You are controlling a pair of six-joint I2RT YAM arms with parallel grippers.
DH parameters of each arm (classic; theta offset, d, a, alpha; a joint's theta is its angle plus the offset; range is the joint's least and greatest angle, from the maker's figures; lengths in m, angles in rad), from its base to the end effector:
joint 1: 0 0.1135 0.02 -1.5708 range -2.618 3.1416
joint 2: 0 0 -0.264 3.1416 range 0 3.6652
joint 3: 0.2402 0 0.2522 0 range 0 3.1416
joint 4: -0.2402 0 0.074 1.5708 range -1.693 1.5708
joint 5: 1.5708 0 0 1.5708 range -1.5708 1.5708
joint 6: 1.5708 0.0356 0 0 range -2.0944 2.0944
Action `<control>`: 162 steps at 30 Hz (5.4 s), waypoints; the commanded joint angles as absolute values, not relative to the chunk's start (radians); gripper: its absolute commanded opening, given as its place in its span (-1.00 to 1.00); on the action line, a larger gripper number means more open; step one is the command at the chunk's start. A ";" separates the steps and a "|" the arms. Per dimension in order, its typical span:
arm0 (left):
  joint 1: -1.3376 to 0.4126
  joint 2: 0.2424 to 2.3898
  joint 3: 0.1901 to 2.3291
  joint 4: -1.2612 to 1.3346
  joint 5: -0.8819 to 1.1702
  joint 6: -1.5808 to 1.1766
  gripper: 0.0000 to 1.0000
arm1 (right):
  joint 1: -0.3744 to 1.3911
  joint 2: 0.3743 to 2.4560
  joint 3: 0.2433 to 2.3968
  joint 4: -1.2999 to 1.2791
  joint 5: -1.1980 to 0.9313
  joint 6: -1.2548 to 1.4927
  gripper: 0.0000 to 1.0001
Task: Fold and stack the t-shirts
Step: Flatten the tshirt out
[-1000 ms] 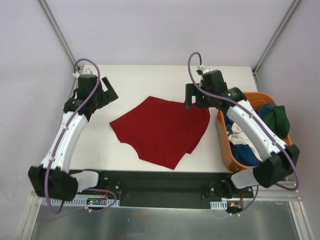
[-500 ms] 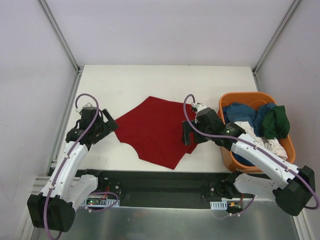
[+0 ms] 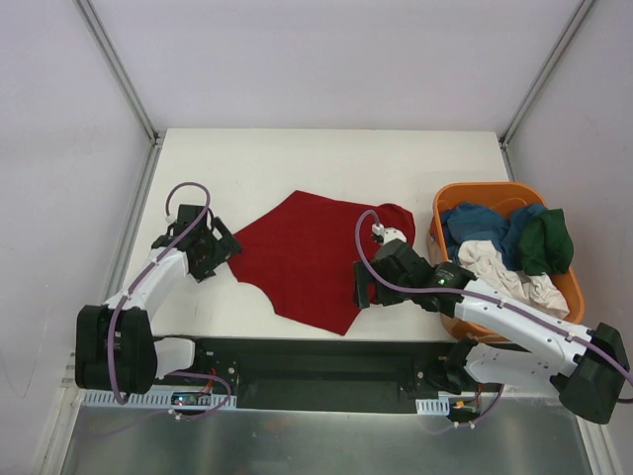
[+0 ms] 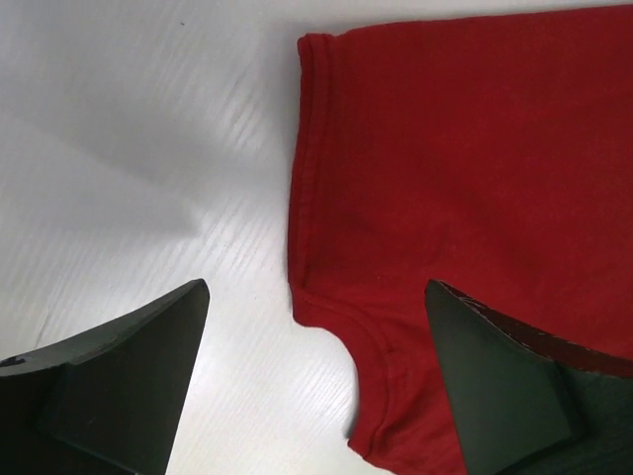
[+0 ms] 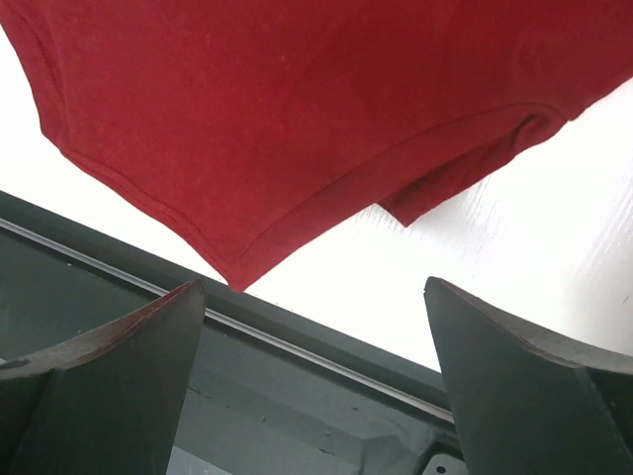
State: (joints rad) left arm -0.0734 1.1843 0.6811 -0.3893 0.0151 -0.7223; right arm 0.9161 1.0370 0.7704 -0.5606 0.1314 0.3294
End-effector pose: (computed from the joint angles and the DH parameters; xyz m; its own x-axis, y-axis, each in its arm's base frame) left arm 0.2321 -0.0176 0.2071 -0.6374 -0.6159 -0.4630 -0.4513 0.7854 -0.4236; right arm 0.1327 0.1651 0.2537 -0.6610 -0.3344 -0.6717 -0.5480 0.8267 0.1277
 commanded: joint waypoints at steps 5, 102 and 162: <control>-0.049 1.356 0.670 -0.244 0.116 -0.736 0.69 | 0.982 1.017 0.758 -0.611 0.175 0.406 0.93; -0.046 0.581 0.709 -0.528 -0.199 -0.804 0.98 | 0.821 1.143 1.092 -0.715 -0.308 -0.002 0.64; 0.071 1.637 1.157 -0.216 0.261 -0.566 0.99 | 1.042 1.872 1.521 -0.285 -0.482 -0.008 0.93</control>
